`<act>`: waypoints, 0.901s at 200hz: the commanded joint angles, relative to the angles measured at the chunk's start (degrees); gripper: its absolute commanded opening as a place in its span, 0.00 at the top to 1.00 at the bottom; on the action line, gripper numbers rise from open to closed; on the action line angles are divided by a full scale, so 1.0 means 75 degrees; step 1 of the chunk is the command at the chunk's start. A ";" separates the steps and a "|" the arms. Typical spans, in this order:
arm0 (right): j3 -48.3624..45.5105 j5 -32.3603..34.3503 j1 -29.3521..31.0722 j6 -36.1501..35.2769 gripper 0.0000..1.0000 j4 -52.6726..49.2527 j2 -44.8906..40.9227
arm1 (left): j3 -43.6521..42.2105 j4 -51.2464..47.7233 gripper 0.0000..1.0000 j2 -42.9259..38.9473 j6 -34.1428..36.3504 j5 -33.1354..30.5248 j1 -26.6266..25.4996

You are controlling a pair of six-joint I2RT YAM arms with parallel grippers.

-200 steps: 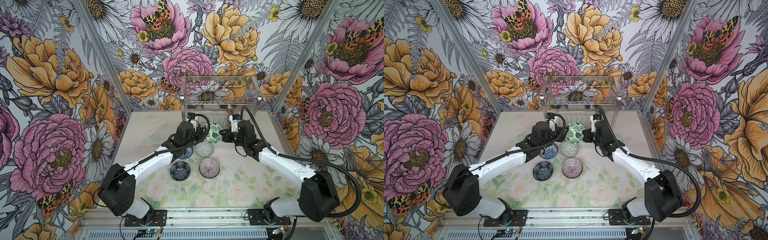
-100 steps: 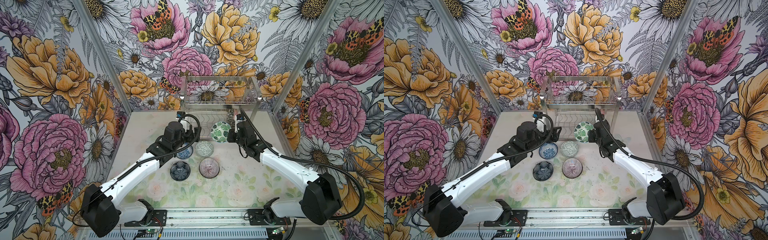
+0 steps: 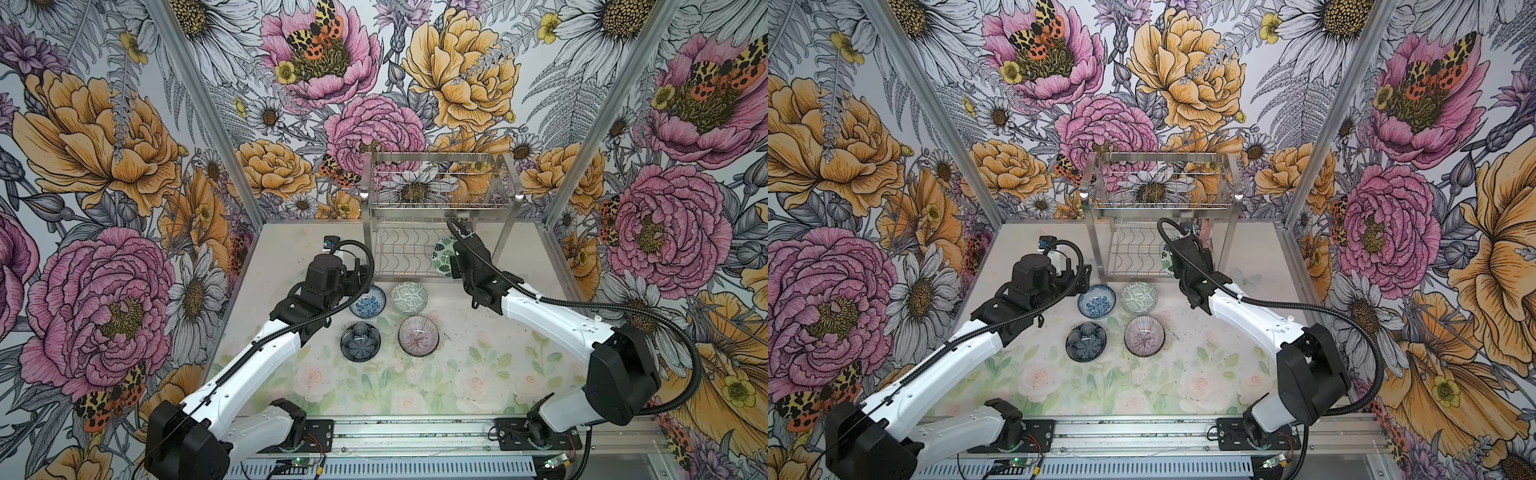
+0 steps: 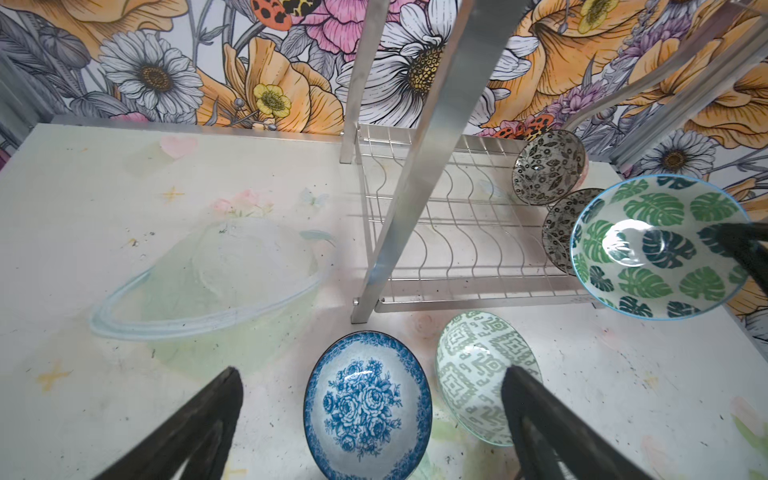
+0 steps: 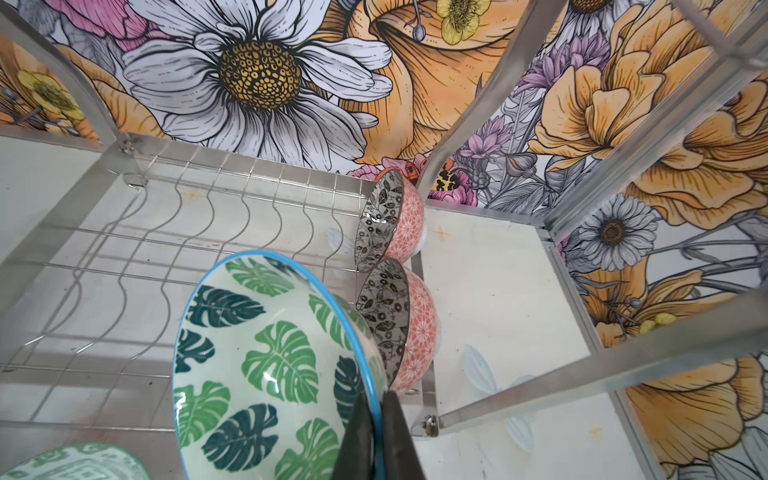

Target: Load the bowls into the dish rack

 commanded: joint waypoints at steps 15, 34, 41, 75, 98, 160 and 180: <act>0.0607 0.1005 0.0131 -0.0729 1.00 0.0669 0.0321 | -0.0134 -0.0127 0.01 -0.0149 0.0164 -0.0082 0.0227; 0.0750 0.1239 0.0161 -0.1033 1.00 0.0794 0.0539 | -0.0146 -0.0143 0.01 -0.0110 0.0181 -0.0057 0.0293; 0.0796 0.1318 0.0169 -0.1117 1.00 0.0837 0.0610 | -0.0146 -0.0140 0.01 -0.0098 0.0172 -0.0051 0.0322; 0.0958 0.1557 0.0172 -0.1489 1.00 0.1114 0.0955 | -0.0168 -0.0144 0.01 -0.0098 0.0175 -0.0025 0.0433; 0.1086 0.1683 0.0172 -0.1714 1.00 0.1256 0.1157 | -0.0182 -0.0130 0.01 -0.0106 0.0181 -0.0027 0.0472; 0.1405 0.2063 0.0171 -0.2394 1.00 0.1691 0.1701 | -0.0205 -0.0144 0.01 -0.0109 0.0218 -0.0010 0.0576; 0.1501 0.2216 0.0165 -0.2648 1.00 0.1860 0.1893 | -0.0215 -0.0144 0.01 -0.0115 0.0229 0.0007 0.0624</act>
